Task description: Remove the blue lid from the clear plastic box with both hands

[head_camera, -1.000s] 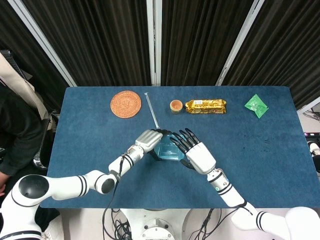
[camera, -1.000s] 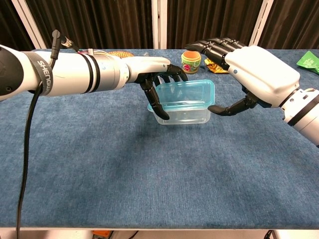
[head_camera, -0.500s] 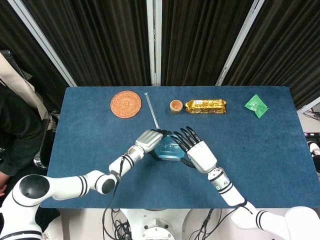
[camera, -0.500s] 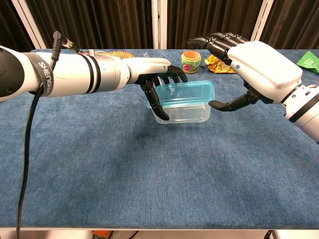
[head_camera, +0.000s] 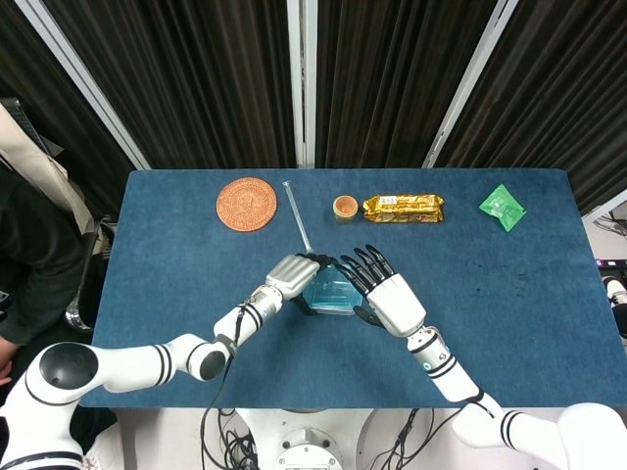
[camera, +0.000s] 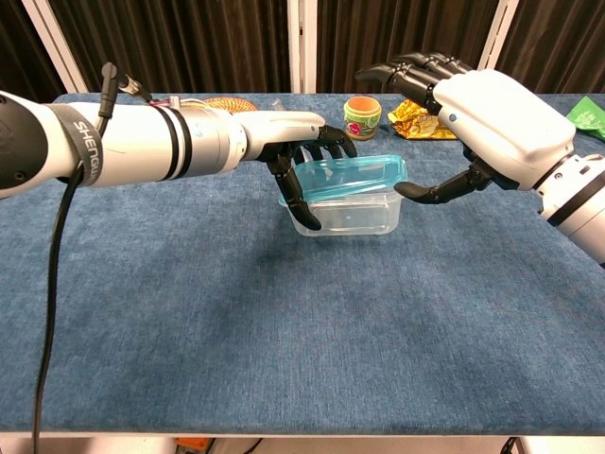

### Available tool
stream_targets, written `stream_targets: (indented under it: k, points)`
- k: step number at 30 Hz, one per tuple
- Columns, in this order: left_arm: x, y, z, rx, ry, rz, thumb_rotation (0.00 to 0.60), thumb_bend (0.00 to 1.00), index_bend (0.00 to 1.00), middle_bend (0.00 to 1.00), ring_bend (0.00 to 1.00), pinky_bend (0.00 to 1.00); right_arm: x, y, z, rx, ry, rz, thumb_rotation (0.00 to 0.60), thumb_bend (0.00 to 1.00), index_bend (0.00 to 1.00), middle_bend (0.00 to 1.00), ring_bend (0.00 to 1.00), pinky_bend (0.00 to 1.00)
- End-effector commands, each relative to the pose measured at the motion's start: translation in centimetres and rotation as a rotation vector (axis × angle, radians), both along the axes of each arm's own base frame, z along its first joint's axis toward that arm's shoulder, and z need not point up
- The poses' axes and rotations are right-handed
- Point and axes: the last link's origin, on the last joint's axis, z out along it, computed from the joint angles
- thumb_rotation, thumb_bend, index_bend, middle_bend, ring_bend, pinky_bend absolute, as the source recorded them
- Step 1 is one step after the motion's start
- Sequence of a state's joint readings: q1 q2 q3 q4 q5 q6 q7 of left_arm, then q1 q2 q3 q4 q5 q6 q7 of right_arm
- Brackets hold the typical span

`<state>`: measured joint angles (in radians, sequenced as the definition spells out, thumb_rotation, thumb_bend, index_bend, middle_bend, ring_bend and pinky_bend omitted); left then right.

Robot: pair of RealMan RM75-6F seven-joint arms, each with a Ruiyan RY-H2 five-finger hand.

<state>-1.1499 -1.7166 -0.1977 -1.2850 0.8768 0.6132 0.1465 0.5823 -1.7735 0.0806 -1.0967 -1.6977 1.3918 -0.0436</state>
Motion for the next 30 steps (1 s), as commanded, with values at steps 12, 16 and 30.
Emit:
stream_targets:
  k: [12, 16, 30]
  points:
    - [0.17, -0.3, 0.1, 0.002, 0.001, -0.025, 0.6, 0.0, 0.22, 0.17, 0.15, 0.21, -0.06, 0.04, -0.44, -0.002, 0.047, 0.006, 0.6, 0.69, 0.62, 0.25, 0.0, 0.0]
    - [0.12, -0.38, 0.11, 0.008, 0.003, -0.035, 0.6, 0.0, 0.2, 0.15, 0.13, 0.2, 0.04, -0.01, -0.63, 0.003, 0.051, 0.006, 0.6, 0.74, 0.65, 0.26, 0.0, 0.0]
    - [-0.28, -0.84, 0.41, 0.092, 0.022, -0.114, 0.6, 0.0, 0.1, 0.0, 0.0, 0.06, 0.07, 0.1, -0.43, -0.025, 0.045, 0.027, 0.6, 0.78, 0.68, 0.28, 0.0, 0.0]
